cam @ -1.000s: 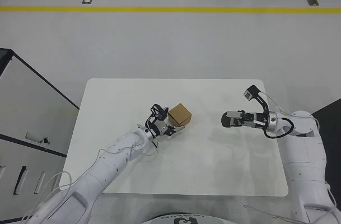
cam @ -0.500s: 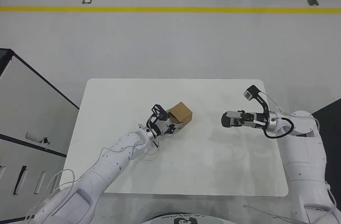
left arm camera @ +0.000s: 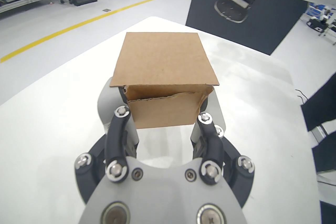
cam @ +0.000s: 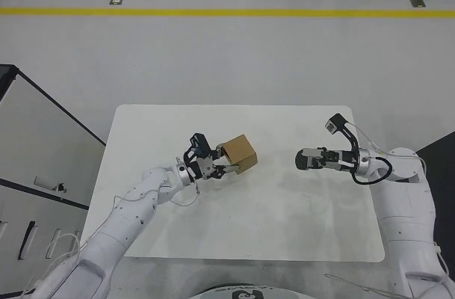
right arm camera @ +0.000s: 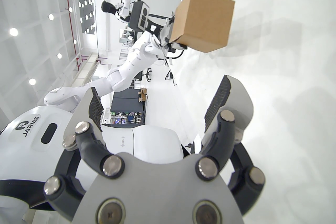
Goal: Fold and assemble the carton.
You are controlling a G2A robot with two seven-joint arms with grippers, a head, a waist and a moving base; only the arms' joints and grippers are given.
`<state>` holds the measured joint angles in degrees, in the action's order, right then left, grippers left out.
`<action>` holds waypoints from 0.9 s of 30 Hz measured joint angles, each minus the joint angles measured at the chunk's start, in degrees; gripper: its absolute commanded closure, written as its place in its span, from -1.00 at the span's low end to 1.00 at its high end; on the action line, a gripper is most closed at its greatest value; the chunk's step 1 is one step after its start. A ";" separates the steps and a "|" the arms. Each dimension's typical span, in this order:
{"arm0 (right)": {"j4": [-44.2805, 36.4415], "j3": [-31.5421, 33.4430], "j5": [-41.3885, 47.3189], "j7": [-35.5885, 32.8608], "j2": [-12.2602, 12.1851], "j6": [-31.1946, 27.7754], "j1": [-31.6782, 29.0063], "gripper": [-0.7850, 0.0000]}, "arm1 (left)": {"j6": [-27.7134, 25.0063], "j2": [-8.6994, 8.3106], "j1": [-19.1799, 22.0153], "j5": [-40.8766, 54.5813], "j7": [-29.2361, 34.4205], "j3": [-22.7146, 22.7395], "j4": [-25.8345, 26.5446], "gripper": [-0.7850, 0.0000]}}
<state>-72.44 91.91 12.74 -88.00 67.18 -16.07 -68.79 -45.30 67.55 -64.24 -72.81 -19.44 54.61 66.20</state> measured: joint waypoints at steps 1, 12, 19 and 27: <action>0.00 0.00 0.00 0.00 0.00 0.00 0.00 -1.00 | -1.77 -0.94 -1.62 0.16 1.55 2.26 3.28 1.00; 0.00 0.00 0.00 0.00 0.00 0.00 0.00 -1.00 | -5.24 -3.13 -6.28 1.20 6.73 8.60 13.31 1.00; 0.00 0.00 0.00 0.00 0.00 0.00 0.00 -1.00 | -6.36 -3.88 -6.37 0.20 7.84 11.27 17.94 1.00; 0.00 0.00 0.00 0.00 0.00 0.00 0.00 -1.00 | -12.80 -7.29 -10.51 -0.63 16.59 24.84 38.64 1.00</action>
<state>-72.44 91.91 12.74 -88.00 67.18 -16.07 -68.79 -58.10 60.26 -74.75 -73.44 -2.85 79.45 104.84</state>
